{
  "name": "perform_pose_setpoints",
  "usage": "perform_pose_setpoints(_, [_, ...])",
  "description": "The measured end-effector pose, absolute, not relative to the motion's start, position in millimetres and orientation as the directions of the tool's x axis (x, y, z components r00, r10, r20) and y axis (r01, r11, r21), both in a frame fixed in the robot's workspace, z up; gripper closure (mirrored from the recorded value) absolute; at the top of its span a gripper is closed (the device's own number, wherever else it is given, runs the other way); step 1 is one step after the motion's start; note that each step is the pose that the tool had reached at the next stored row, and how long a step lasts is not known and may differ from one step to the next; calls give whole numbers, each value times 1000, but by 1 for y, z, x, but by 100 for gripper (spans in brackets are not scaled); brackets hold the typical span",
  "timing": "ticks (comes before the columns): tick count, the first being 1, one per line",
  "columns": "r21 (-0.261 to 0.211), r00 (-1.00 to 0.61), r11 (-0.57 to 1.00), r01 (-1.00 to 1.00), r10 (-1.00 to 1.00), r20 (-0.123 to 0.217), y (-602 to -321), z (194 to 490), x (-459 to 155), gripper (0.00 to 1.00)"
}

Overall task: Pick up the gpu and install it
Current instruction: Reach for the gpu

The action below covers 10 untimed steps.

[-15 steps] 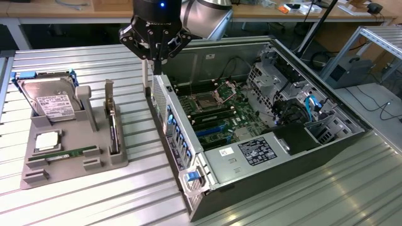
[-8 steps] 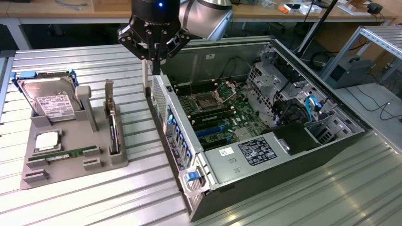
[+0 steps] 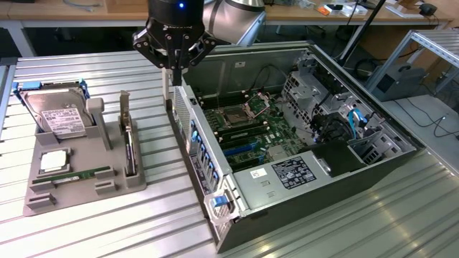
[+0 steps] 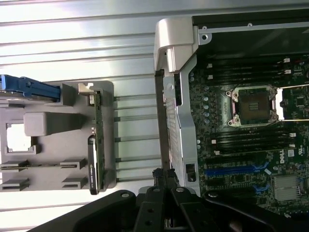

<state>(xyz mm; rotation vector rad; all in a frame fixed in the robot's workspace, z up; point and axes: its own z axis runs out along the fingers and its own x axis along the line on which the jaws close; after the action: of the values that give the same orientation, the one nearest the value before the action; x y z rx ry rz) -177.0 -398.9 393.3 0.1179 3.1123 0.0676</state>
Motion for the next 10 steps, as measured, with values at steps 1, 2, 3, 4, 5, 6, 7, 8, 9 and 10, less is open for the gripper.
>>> perform_pose_setpoints(1, [44, -997, 996, 75, 76, -25, -399, 393, -177, 89])
perform_pose_setpoints(2, [44, -997, 996, 75, 76, -25, -399, 393, -177, 89])
perform_pose_setpoints(3, [44, -997, 996, 75, 76, -25, -399, 393, -177, 89])
perform_pose_setpoints(4, [44, -997, 996, 75, 76, -25, -399, 393, -177, 89])
perform_pose_setpoints(5, [44, -997, 996, 75, 76, -25, -399, 393, -178, 89])
perform_pose_setpoints(6, [44, -997, 996, 75, 76, -25, -399, 393, -178, 89])
perform_pose_setpoints(7, [44, -997, 996, 75, 76, -25, -399, 393, -178, 89])
perform_pose_setpoints(8, [44, -997, 996, 75, 76, -25, -399, 393, -178, 89])
perform_pose_setpoints(9, [44, -997, 996, 75, 76, -25, -399, 393, -179, 89])
perform_pose_setpoints(10, [44, -997, 996, 75, 76, -25, -399, 393, -179, 89])
